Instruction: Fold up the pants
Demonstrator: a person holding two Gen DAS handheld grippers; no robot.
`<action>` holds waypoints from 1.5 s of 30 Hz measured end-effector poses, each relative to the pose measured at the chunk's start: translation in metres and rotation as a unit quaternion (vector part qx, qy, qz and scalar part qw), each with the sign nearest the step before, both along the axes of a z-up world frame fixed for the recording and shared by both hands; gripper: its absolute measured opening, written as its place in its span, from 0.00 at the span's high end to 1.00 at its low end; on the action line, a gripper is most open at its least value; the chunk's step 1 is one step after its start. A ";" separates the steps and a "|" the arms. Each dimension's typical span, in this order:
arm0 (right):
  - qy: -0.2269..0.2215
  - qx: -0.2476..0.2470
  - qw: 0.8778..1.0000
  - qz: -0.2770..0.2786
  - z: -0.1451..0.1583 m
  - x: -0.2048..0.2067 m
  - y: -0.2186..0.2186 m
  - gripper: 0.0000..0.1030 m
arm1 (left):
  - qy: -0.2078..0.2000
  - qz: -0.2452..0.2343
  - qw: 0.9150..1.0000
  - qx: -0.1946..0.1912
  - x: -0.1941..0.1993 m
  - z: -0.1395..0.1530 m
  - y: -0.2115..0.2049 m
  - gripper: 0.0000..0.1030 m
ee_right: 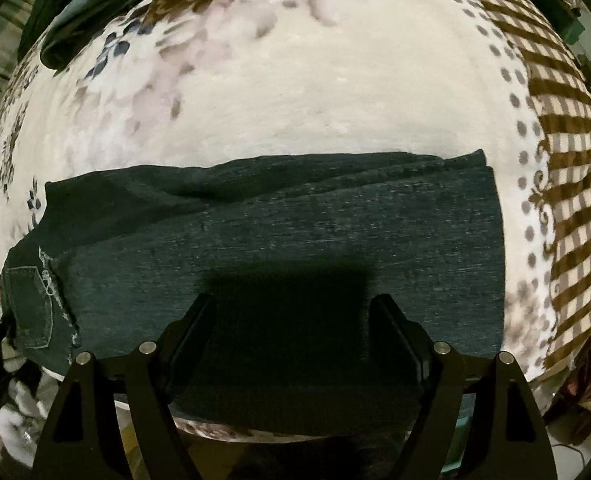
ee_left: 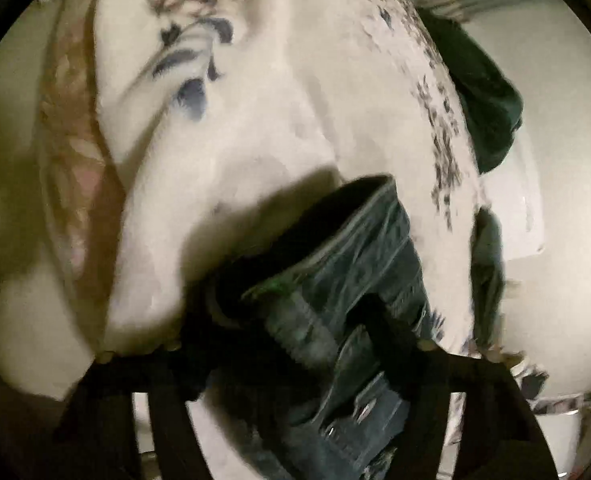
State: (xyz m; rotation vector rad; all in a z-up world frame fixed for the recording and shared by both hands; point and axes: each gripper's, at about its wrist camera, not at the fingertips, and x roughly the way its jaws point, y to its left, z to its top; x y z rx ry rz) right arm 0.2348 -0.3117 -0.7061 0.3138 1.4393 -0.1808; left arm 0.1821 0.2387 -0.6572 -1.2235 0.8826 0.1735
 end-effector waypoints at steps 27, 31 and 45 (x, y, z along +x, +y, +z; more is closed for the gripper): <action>-0.077 0.062 0.989 -0.107 0.036 -0.065 -0.135 0.20 | -0.262 -0.404 0.870 0.105 -0.017 0.225 -0.347 0.76; -0.077 0.057 0.984 -0.149 0.033 -0.088 -0.187 0.20 | -0.230 -0.481 0.839 0.106 -0.025 0.192 -0.440 0.76; -0.103 0.146 0.966 -0.186 0.037 -0.132 -0.276 0.10 | -0.108 -0.575 0.797 0.149 -0.042 0.169 -0.522 0.10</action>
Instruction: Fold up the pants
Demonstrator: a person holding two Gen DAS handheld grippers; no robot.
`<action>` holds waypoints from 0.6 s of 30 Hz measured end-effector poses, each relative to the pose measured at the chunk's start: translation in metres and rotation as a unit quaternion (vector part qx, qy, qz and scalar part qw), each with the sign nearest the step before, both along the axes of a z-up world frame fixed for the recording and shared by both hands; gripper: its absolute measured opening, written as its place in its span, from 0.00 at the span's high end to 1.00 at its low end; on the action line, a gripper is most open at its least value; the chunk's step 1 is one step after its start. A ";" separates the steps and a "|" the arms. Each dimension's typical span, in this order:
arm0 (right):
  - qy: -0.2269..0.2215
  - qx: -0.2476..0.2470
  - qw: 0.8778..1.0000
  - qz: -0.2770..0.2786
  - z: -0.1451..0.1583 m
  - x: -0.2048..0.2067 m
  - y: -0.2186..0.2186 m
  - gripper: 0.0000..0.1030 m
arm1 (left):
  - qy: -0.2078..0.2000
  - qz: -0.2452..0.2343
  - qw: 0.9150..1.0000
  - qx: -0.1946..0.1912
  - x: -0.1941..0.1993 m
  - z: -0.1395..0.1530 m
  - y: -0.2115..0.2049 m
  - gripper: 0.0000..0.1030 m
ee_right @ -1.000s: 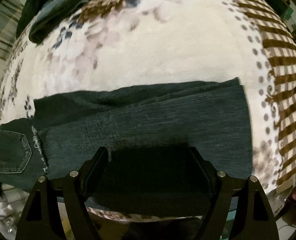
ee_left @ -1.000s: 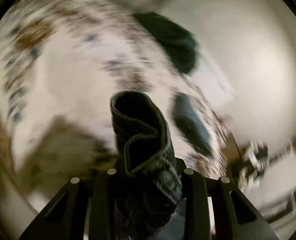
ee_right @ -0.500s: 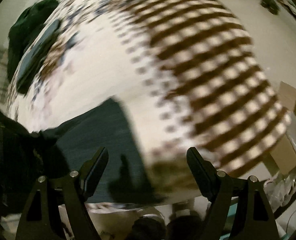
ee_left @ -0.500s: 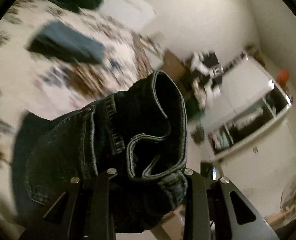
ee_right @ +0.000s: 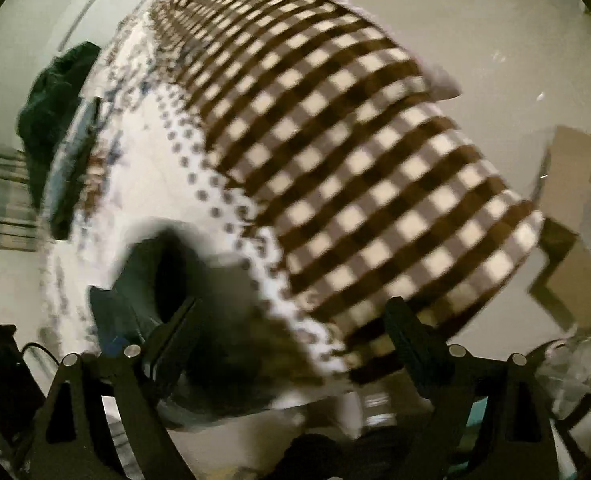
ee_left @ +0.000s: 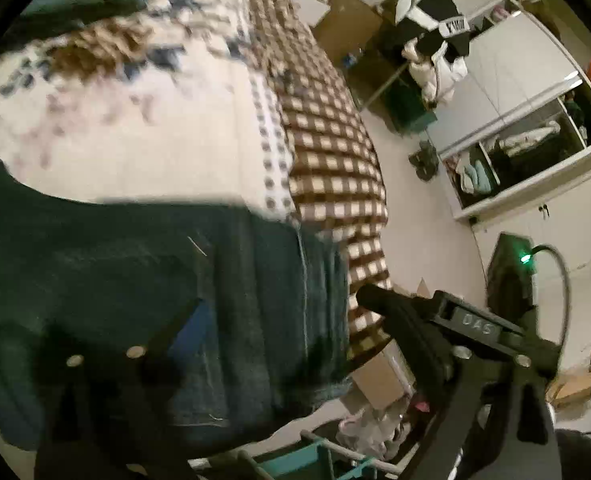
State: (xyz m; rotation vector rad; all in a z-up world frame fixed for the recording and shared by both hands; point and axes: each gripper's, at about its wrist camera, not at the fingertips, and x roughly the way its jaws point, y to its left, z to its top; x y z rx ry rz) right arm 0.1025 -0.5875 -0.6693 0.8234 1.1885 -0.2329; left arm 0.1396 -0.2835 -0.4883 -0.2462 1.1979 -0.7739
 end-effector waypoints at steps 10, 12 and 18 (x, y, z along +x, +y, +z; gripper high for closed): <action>-0.030 0.130 0.988 0.075 -0.037 0.046 0.042 0.05 | -0.016 0.108 0.983 0.146 0.074 -0.026 0.115 0.10; -0.007 0.152 0.985 0.080 -0.056 0.052 0.049 0.05 | -0.001 0.118 0.980 0.162 0.079 -0.042 0.132 0.10; -0.021 0.086 0.991 0.102 -0.026 0.068 0.066 0.94 | 0.066 0.157 0.974 0.148 0.077 -0.080 0.169 0.10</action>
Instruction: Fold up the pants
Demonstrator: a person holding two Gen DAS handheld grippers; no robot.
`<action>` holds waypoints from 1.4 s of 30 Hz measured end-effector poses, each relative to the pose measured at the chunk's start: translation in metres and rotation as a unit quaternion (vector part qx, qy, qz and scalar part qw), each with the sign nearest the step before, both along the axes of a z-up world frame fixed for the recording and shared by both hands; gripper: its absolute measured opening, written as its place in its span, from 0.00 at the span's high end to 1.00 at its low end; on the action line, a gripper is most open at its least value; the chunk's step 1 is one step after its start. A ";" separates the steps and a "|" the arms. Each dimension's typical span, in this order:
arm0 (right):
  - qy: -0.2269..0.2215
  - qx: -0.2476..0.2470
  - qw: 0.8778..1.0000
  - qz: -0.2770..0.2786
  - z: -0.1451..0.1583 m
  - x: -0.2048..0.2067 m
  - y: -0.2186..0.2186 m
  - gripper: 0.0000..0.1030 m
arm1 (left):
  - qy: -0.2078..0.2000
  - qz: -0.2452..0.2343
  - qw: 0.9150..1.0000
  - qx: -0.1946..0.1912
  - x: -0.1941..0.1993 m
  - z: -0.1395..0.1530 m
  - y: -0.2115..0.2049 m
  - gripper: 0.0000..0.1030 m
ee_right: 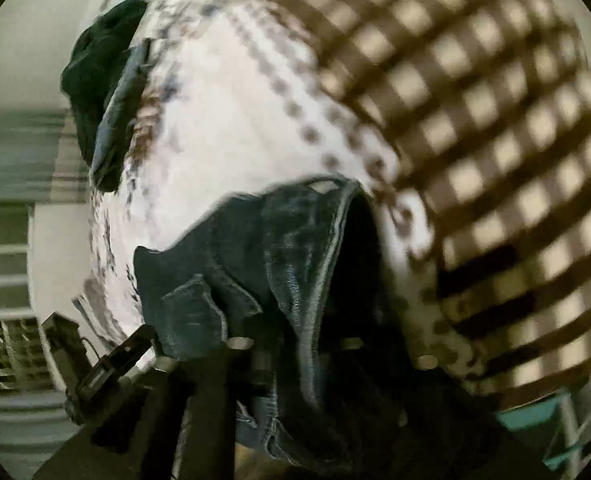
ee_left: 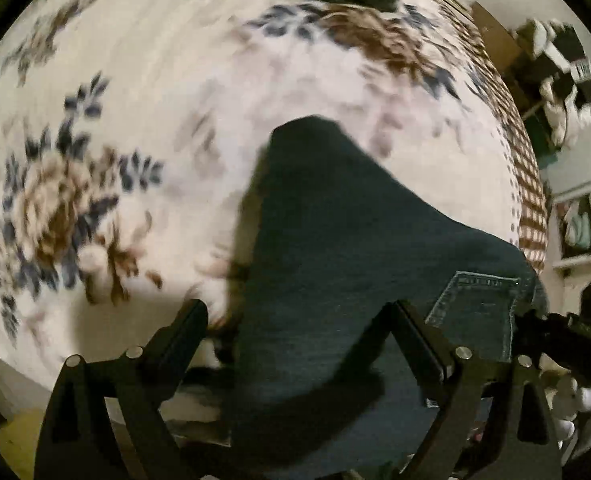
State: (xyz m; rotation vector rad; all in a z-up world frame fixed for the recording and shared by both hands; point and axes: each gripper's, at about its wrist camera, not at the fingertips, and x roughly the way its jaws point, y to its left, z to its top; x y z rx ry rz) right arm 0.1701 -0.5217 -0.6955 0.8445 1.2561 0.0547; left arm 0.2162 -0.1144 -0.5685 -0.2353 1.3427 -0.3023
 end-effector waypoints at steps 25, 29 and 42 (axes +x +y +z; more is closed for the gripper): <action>0.053 0.136 0.980 -0.138 -0.045 -0.099 0.012 0.06 | 0.091 0.014 0.982 -0.164 -0.005 -0.047 -0.007 0.08; 0.033 0.147 0.978 -0.146 -0.078 -0.078 0.027 0.04 | 0.091 -0.007 0.980 -0.178 -0.001 -0.049 -0.008 0.00; -0.027 0.174 0.968 -0.180 -0.075 -0.057 0.046 0.07 | 0.151 0.083 0.947 -0.272 0.012 -0.068 0.023 0.00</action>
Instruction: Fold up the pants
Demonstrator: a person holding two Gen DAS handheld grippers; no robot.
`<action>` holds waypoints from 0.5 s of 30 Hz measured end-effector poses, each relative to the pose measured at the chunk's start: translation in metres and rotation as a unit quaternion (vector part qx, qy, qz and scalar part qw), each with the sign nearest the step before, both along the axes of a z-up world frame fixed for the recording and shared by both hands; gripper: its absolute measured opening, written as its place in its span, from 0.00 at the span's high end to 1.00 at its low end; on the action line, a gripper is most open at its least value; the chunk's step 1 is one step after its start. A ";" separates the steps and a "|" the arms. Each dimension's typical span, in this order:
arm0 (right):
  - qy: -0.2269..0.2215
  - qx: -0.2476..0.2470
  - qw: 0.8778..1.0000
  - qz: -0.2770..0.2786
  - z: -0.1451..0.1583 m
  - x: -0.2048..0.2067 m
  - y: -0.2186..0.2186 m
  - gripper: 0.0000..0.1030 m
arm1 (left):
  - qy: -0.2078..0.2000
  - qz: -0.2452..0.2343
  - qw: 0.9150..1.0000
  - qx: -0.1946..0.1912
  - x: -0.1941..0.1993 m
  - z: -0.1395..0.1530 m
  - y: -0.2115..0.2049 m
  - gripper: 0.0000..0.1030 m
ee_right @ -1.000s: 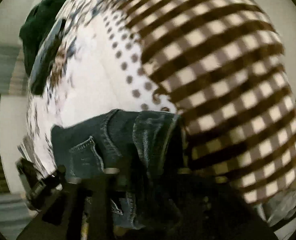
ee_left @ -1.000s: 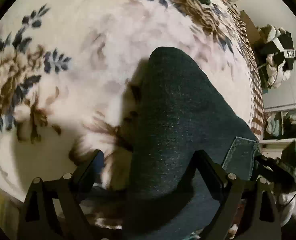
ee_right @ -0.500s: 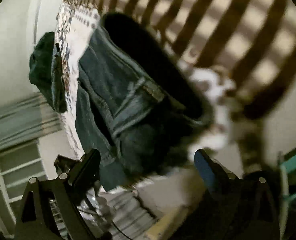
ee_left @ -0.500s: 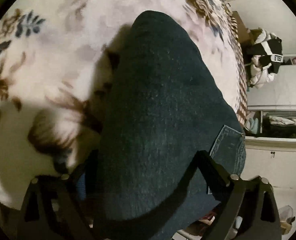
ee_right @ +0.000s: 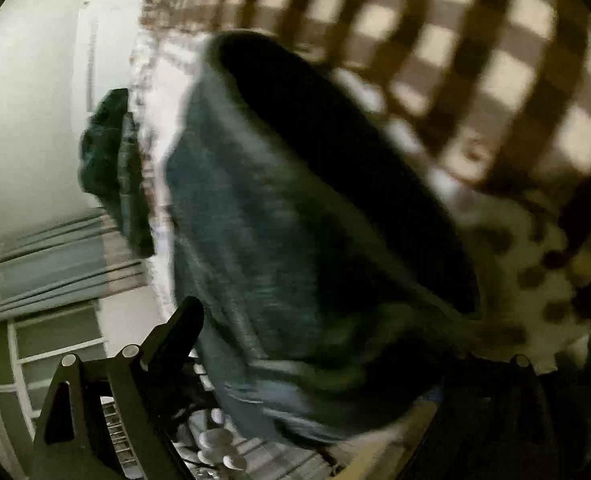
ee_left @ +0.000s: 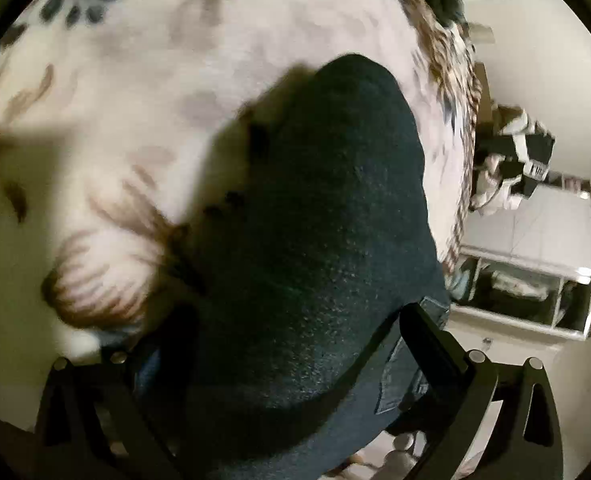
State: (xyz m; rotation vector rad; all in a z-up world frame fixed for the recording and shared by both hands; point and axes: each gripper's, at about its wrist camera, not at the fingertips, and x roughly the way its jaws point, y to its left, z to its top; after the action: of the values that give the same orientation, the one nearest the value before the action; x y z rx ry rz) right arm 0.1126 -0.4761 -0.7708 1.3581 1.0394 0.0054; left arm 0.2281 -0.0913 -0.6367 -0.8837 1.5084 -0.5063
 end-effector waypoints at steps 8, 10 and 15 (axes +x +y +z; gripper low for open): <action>-0.010 -0.040 0.999 0.016 -0.001 0.015 0.023 0.12 | -0.113 -0.040 0.992 0.045 -0.017 0.023 -0.017 0.12; 0.003 -0.077 0.997 0.030 0.006 0.017 0.033 0.39 | -0.147 -0.041 0.987 0.054 -0.023 0.031 -0.017 0.30; -0.010 -0.100 0.994 0.036 0.023 0.008 0.050 0.60 | -0.172 -0.031 0.984 0.027 -0.036 0.047 -0.001 0.71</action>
State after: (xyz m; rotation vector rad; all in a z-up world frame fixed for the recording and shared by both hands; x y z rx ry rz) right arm 0.1205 -0.4258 -0.7474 1.1361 1.0424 -0.0306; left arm 0.1917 -0.0924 -0.5899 -0.6673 1.2292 -0.6268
